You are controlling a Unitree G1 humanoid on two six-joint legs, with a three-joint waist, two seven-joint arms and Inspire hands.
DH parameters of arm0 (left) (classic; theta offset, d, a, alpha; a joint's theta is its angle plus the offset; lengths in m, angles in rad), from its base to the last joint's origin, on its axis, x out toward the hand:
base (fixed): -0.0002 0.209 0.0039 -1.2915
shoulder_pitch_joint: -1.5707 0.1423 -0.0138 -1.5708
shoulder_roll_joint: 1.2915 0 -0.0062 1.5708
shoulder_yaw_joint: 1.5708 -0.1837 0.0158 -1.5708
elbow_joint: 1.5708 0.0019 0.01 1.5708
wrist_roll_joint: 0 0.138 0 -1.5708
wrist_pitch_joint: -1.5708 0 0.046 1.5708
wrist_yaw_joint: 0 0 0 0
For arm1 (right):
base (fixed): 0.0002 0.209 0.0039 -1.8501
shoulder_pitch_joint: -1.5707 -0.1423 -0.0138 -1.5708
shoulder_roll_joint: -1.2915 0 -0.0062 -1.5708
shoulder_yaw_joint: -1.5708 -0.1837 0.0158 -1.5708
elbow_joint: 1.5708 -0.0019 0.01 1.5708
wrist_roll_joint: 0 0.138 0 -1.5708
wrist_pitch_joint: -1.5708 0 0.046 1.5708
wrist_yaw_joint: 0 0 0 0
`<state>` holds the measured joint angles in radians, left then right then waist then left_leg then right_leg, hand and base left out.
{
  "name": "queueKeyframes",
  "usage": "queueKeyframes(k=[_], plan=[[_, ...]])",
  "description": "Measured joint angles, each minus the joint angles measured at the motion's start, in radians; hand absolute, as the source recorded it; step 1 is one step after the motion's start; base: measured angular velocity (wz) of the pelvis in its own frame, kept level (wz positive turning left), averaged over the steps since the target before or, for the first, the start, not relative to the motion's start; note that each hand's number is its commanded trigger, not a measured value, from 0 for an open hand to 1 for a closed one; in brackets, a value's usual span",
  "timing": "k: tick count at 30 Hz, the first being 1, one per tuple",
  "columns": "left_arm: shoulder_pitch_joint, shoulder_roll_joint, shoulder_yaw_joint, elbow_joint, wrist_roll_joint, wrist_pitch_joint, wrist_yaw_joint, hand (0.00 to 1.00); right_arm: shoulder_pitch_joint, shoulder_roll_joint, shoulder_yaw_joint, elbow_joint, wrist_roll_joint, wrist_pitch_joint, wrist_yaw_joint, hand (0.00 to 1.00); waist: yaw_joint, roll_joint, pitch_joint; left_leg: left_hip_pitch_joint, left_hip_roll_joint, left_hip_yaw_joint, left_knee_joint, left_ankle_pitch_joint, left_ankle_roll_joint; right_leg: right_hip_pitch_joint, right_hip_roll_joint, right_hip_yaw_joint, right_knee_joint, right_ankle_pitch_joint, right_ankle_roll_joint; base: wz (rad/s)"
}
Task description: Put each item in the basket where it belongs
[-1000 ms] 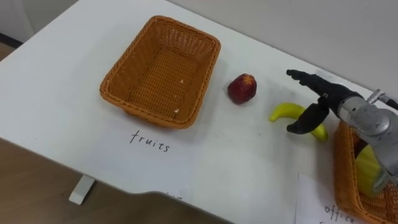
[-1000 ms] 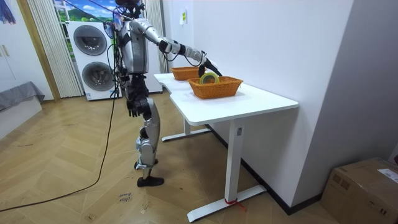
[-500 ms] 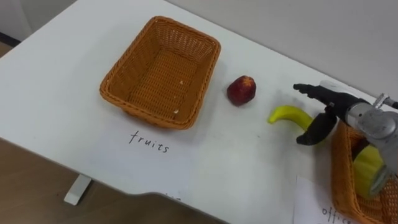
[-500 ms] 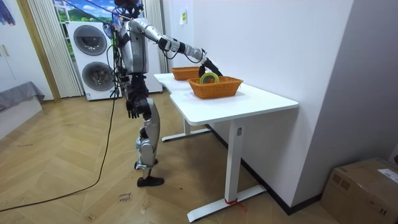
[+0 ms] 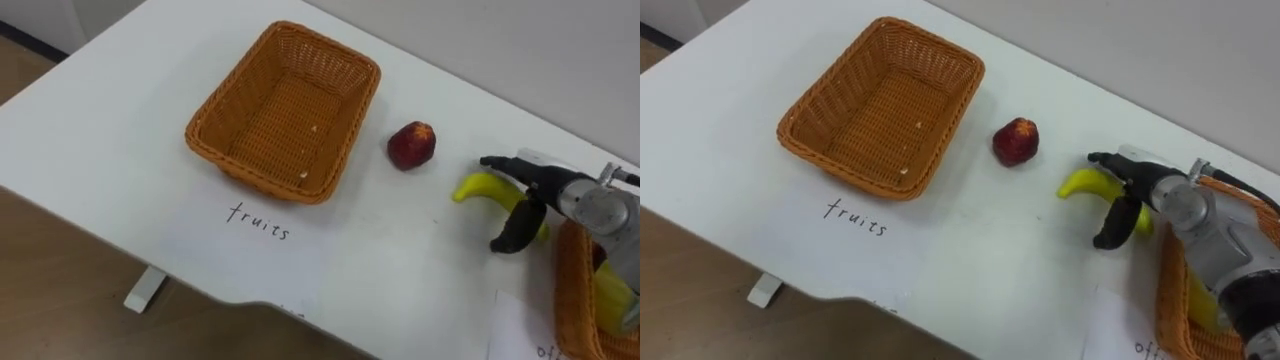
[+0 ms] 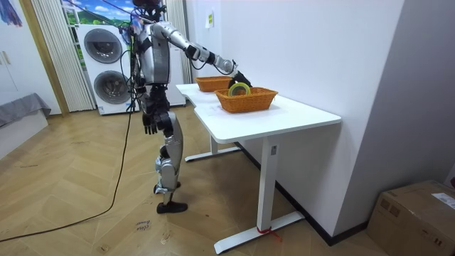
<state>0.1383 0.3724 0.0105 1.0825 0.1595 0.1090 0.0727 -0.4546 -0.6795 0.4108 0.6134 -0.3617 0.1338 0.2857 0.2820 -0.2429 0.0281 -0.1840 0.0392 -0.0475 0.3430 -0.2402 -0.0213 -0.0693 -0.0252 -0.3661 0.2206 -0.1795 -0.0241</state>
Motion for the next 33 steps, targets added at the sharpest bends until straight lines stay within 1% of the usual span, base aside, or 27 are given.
queueKeyframes(k=[6, 11, 13, 16, 20, 21, 22, 23, 27, 29, 33], plan=[[0.0, 0.0, -0.021, -0.003, 0.0, 0.002, 0.005, 0.0, -0.012, 0.006, 0.0, 0.029, 0.003, -0.001, -0.023, 0.0, 0.003, 0.008, 0.0031, -0.005, 0.0, -0.002, 0.001, 0.0, 0.0, 0.001, 0.0, -0.004, 0.0, 0.0, 0.0, 0.0], [-0.001, -0.001, -0.025, -0.002, 0.0, 0.017, 0.005, 0.0, -0.027, 0.008, 0.0, 0.05, 0.005, 0.0, -0.025, 0.0, 0.007, 0.023, 0.0018, -0.004, 0.0, -0.002, 0.0, 0.002, -0.002, 0.0, 0.0, -0.004, 0.0, 0.001, -0.001, 0.0], [-0.002, -0.001, -0.029, -0.003, 0.0, 0.017, 0.005, 0.0, -0.027, 0.008, 0.0, 0.057, 0.007, 0.0, -0.026, 0.0, 0.013, 0.024, 0.0015, -0.003, 0.0, -0.002, -0.001, 0.004, -0.003, 0.0, 0.001, -0.004, 0.0, 0.001, -0.002, 0.0], [-0.01, -0.001, -0.058, -0.003, 0.0, 0.024, 0.002, 0.0, -0.029, 0.008, 0.001, 0.074, 0.008, 0.0, -0.026, 0.0, 0.026, 0.024, 0.0014, 0.0, 0.001, -0.003, -0.001, 0.005, -0.004, 0.001, 0.001, -0.005, 0.001, 0.002, -0.003, 0.0], [-0.013, -0.001, -0.07, -0.003, 0.0, 0.025, 0.002, 0.0, -0.03, 0.009, 0.002, 0.084, 0.008, 0.0, -0.026, 0.0, 0.028, 0.024, 0.0011, 0.0, 0.001, -0.007, -0.002, 0.007, -0.005, 0.002, 0.002, -0.008, 0.001, 0.002, -0.004, 0.0], [-0.013, -0.001, -0.071, -0.003, 0.0, 0.025, 0.002, 0.0, -0.031, 0.01, 0.002, 0.084, 0.008, 0.0, -0.026, 0.13, 0.028, 0.024, 0.0011, 0.0, 0.001, -0.007, -0.002, 0.007, -0.006, 0.002, 0.002, -0.008, 0.001, 0.002, -0.004, 0.0], [-0.013, -0.001, -0.073, -0.003, 0.0, 0.025, 0.002, 0.0, -0.034, 0.01, 0.004, 0.085, 0.008, 0.0, -0.025, 0.76, 0.028, 0.024, 0.001, 0.0, 0.001, -0.008, -0.003, 0.008, -0.006, 0.001, 0.002, -0.008, 0.001, 0.003, -0.004, 0.0], [-0.014, -0.001, -0.073, -0.003, 0.0, 0.025, 0.002, 0.0, -0.034, 0.01, 0.005, 0.085, 0.008, 0.0, -0.025, 1.0, 0.028, 0.023, 0.0009, 0.0, 0.001, -0.009, -0.004, 0.008, -0.007, 0.001, 0.002, -0.008, 0.001, 0.003, -0.004, 0.0], [-0.016, 0.0, -0.076, -0.003, 0.0, 0.025, 0.002, 0.0, -0.035, 0.01, 0.014, 0.085, 0.011, 0.0, -0.017, 1.0, 0.027, 0.02, -0.0016, 0.001, 0.001, -0.01, -0.004, 0.009, -0.007, 0.001, 0.003, -0.009, 0.001, 0.003, -0.004, 0.0], [-0.016, 0.0, -0.076, -0.003, 0.0, 0.024, 0.001, 0.0, -0.035, 0.01, 0.032, 0.083, 0.009, -0.001, -0.005, 1.0, 0.023, 0.015, -0.0055, 0.001, 0.001, -0.01, -0.003, 0.009, -0.007, 0.004, 0.003, -0.009, 0.001, 0.003, -0.004, 0.0], [-0.029, 0.004, -0.092, -0.005, 0.001, 0.014, -0.011, 0.0, -0.034, 0.012, 0.04, 0.09, -0.005, 0.014, -0.05, 1.0, 0.027, 0.018, -0.0032, 0.003, 0.001, -0.012, 0.0, 0.009, -0.007, 0.011, 0.002, -0.012, 0.001, 0.003, -0.005, 0.02]])
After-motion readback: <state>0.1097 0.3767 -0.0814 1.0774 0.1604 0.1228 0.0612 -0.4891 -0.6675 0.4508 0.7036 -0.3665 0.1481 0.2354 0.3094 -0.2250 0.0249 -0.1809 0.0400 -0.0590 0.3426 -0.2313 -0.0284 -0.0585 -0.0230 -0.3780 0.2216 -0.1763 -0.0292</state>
